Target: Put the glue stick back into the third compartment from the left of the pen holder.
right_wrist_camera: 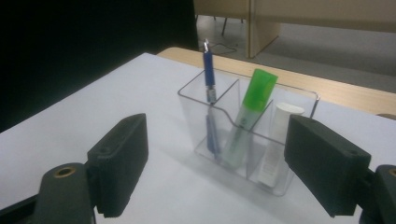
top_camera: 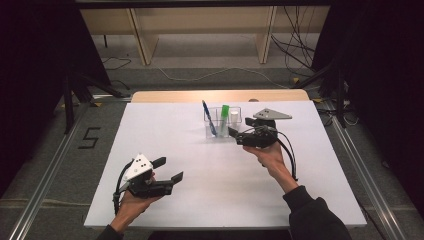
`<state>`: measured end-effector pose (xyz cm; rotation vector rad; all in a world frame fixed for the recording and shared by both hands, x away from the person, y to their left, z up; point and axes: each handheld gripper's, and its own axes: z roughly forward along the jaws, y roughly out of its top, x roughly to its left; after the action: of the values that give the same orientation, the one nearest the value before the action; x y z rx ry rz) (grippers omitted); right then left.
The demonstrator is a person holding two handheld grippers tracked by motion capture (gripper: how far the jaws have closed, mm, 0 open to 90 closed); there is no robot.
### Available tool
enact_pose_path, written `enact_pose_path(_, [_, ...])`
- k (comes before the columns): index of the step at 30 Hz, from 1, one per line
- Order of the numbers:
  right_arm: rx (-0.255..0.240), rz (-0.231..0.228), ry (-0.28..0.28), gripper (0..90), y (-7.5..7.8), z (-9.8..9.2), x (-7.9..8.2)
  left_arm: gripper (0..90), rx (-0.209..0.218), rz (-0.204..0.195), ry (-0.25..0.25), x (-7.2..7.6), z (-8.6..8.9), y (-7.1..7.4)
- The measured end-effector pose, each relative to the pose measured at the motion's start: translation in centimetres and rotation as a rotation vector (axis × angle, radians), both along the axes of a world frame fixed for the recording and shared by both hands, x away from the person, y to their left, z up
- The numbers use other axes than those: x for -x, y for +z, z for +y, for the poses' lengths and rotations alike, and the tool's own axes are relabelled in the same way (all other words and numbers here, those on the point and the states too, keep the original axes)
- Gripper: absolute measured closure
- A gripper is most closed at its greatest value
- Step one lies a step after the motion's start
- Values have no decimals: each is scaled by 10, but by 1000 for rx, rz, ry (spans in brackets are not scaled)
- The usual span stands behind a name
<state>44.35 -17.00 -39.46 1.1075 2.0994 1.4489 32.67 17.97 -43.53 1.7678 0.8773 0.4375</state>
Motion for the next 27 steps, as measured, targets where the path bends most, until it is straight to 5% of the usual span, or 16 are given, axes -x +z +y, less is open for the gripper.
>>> enact_pose_path(17, [-40, -28, 58, 224, -8, -15, 45, 184, -6, 12, -15, 0, -1, 0])
enact_pose_path(27, [-8, -42, 97, 215, -18, -28, 68, 184, 15, 25, -26, -1, -1, 0])
